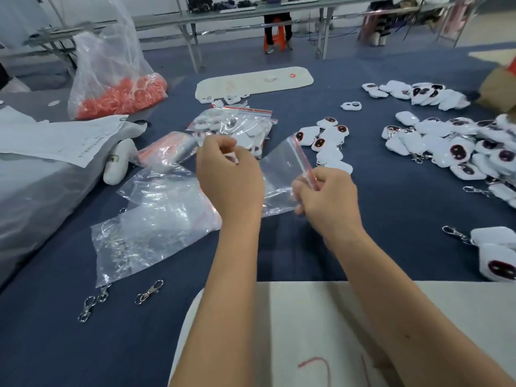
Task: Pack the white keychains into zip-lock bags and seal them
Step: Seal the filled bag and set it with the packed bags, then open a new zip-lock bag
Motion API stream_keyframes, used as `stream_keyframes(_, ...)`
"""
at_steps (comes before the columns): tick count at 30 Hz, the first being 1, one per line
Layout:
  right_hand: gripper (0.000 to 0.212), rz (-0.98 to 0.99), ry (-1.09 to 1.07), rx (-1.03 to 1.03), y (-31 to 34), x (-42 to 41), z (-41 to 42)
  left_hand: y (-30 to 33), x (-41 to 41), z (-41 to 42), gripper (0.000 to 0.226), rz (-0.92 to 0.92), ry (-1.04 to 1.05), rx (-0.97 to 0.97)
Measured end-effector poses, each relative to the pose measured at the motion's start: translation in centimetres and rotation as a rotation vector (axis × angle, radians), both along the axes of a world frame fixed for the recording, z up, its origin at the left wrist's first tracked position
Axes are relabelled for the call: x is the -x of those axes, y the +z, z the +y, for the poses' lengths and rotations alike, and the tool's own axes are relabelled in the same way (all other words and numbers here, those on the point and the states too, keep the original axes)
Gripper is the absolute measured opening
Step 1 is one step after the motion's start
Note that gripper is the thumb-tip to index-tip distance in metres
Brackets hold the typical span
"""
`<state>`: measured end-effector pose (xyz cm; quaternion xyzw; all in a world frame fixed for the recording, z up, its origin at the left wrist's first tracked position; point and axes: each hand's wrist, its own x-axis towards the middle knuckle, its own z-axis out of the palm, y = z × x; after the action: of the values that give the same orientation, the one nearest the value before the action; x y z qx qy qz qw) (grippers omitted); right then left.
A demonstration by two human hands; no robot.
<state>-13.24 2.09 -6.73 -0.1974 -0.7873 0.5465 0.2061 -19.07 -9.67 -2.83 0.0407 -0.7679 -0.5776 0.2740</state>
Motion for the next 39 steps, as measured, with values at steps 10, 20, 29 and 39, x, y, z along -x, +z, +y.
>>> stream_keyframes(10,0.032,-0.153,-0.031,-0.265,-1.4,-5.6,7.3,-5.8,-3.9,5.8,0.013,-0.193,-0.396,0.193)
stream_keyframes(20,0.028,0.051,-0.045,-0.492,-2.6,-5.9,6.0,-5.1,-5.4,7.5,0.029,-0.191,-0.529,0.124)
stream_keyframes(29,0.007,0.171,-0.058,-0.397,-2.1,-6.0,5.3,-5.5,-4.7,6.9,0.023,-0.329,-0.578,-0.031)
stream_keyframes(39,0.014,0.094,-0.006,-0.303,-2.0,-6.1,6.0,-5.6,-4.4,6.2,0.012,-0.416,-0.763,-0.220)
